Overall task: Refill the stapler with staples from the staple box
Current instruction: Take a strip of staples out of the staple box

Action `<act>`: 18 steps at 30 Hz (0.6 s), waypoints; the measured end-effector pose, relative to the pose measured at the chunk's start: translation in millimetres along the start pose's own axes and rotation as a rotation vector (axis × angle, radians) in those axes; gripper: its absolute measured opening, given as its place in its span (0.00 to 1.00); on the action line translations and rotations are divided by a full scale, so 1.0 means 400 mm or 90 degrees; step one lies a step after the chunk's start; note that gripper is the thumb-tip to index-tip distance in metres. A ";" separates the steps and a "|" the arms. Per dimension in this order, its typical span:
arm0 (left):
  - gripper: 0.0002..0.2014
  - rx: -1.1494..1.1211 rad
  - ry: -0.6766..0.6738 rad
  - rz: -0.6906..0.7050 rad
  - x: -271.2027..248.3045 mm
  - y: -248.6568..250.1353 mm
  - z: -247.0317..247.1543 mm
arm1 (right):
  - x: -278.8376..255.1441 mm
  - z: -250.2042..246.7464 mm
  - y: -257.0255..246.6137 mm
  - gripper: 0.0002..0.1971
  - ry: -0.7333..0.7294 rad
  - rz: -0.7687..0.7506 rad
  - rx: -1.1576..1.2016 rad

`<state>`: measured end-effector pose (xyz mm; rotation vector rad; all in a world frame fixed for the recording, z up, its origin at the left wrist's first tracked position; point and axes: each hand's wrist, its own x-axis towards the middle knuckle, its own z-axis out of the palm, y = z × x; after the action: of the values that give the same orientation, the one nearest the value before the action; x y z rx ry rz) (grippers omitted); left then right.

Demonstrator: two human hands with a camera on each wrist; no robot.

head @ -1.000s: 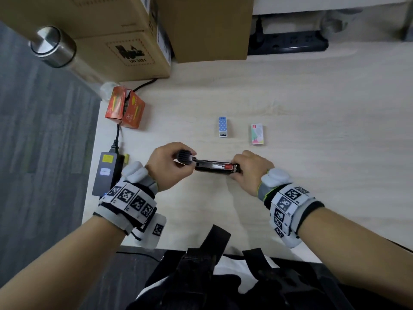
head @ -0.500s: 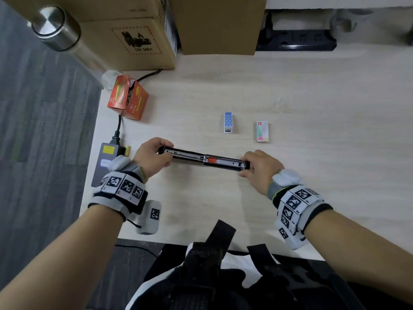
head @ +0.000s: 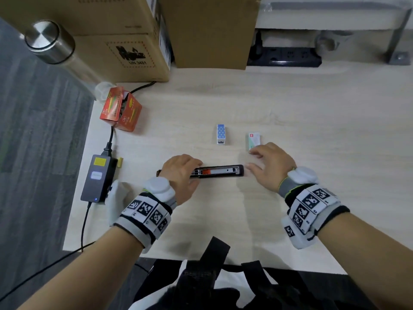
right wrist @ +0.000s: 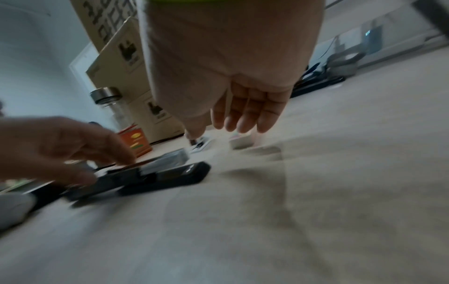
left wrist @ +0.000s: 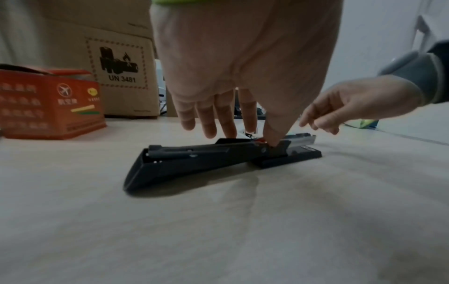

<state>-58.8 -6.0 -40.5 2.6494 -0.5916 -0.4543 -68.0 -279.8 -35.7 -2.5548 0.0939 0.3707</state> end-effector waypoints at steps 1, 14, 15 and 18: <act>0.23 0.003 -0.007 0.006 0.012 0.007 0.006 | 0.018 -0.021 0.013 0.20 0.022 0.008 -0.014; 0.16 0.008 -0.034 -0.027 0.067 0.006 0.013 | 0.130 -0.027 0.017 0.32 -0.080 0.030 -0.208; 0.16 0.010 -0.035 -0.030 0.073 0.004 0.010 | 0.128 -0.029 0.019 0.31 -0.073 0.027 -0.202; 0.20 0.023 -0.030 -0.015 0.084 0.005 0.003 | 0.096 -0.034 0.029 0.29 -0.049 0.033 -0.162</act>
<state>-31.2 -23.5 -48.4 2.6895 -0.5897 -0.5181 -29.3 -296.5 -41.3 -2.7886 0.0901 0.5302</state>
